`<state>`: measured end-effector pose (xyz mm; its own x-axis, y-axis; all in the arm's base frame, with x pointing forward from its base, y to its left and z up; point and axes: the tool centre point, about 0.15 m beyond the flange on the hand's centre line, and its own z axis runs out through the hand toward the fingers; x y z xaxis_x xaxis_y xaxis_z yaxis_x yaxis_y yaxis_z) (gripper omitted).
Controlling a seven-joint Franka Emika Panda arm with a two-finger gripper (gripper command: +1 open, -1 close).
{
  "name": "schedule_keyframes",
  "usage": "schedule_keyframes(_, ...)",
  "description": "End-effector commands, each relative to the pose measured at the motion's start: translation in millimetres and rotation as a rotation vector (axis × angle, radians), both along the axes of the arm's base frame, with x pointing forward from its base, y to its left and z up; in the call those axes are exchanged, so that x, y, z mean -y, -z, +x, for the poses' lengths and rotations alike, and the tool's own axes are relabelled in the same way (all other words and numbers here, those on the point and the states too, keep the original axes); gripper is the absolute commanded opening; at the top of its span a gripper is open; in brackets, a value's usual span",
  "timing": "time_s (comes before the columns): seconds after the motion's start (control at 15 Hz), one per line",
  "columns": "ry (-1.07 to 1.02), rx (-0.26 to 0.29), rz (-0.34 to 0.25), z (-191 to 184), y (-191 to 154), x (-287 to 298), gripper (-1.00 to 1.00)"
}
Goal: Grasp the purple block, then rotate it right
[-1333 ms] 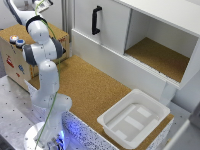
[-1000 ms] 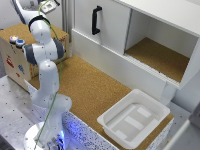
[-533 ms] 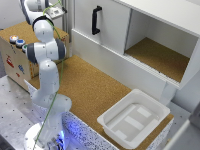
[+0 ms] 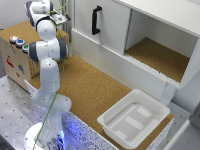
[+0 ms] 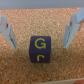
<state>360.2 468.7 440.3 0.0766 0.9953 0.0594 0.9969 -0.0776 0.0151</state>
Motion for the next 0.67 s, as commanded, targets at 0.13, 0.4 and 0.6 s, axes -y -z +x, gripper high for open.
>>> schedule_keyframes(0.13, -0.013, 0.016, -0.016, -4.4, 16.0, 11.6, 1.00)
schedule_keyframes(0.4, -0.011, 0.031, -0.029, -3.7, 18.1, 13.2, -1.00)
schedule_keyframes(0.6, -0.021, 0.056, -0.045, -4.9, 15.6, 12.9, -1.00)
